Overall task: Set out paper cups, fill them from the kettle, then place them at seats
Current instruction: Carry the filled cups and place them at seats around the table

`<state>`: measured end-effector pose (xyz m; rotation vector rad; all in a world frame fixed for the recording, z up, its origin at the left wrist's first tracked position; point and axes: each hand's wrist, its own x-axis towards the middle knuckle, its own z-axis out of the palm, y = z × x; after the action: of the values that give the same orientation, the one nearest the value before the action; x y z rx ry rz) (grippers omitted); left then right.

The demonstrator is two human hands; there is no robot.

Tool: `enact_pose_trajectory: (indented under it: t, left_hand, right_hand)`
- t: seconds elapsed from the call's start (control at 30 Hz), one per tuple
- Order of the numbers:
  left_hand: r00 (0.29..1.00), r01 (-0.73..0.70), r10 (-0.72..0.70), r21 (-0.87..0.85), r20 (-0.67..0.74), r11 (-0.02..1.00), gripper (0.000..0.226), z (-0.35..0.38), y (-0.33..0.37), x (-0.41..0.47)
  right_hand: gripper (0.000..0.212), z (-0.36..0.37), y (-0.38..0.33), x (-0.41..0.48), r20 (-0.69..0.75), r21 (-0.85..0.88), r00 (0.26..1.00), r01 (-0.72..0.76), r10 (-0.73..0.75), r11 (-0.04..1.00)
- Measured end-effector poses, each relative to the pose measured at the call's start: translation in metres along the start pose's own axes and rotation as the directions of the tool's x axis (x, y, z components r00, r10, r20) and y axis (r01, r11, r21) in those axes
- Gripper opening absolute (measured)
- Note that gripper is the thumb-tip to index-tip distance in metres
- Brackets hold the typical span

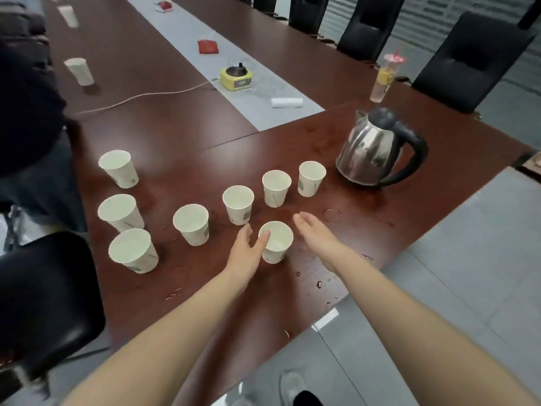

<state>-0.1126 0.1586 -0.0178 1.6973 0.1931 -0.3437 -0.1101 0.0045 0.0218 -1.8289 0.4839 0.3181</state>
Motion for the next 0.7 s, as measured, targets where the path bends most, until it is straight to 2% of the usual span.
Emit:
enact_pose_trajectory:
  t: [0.07,0.2,0.33,0.4,0.53,0.7]
  left_hand:
    - [1.0,0.005,-0.005,-0.022,-0.012,1.0,0.074,0.011,-0.008,0.01]
    - [1.0,-0.003,0.004,0.066,-0.016,0.998,0.078,0.027,-0.017,0.023]
    - [0.999,0.005,-0.006,-0.011,-0.039,1.0,0.089,0.035,-0.029,0.029]
    - [0.999,-0.031,0.028,-0.064,-0.045,0.997,0.082,0.036,-0.032,0.028]
    - [0.994,-0.106,0.107,-0.064,0.003,0.992,0.057,0.037,-0.034,0.025]
    - [0.991,-0.133,0.132,-0.075,-0.016,0.988,0.06,0.038,-0.031,0.024]
  right_hand:
    - [0.056,-0.001,0.006,0.02,0.064,-0.039,0.998,0.005,-0.003,0.999]
    - [0.052,0.005,0.019,0.049,0.192,-0.075,0.981,0.015,0.0,0.997]
    - [0.042,0.011,0.029,0.059,0.272,-0.078,0.962,0.014,0.008,0.997]
    - [0.042,0.015,0.031,0.063,0.301,-0.082,0.954,0.024,0.002,0.996]
    - [0.043,0.019,0.029,0.066,0.323,-0.094,0.946,0.031,0.001,0.995]
    - [0.044,0.021,0.026,0.072,0.318,-0.075,0.947,-0.014,0.037,0.997]
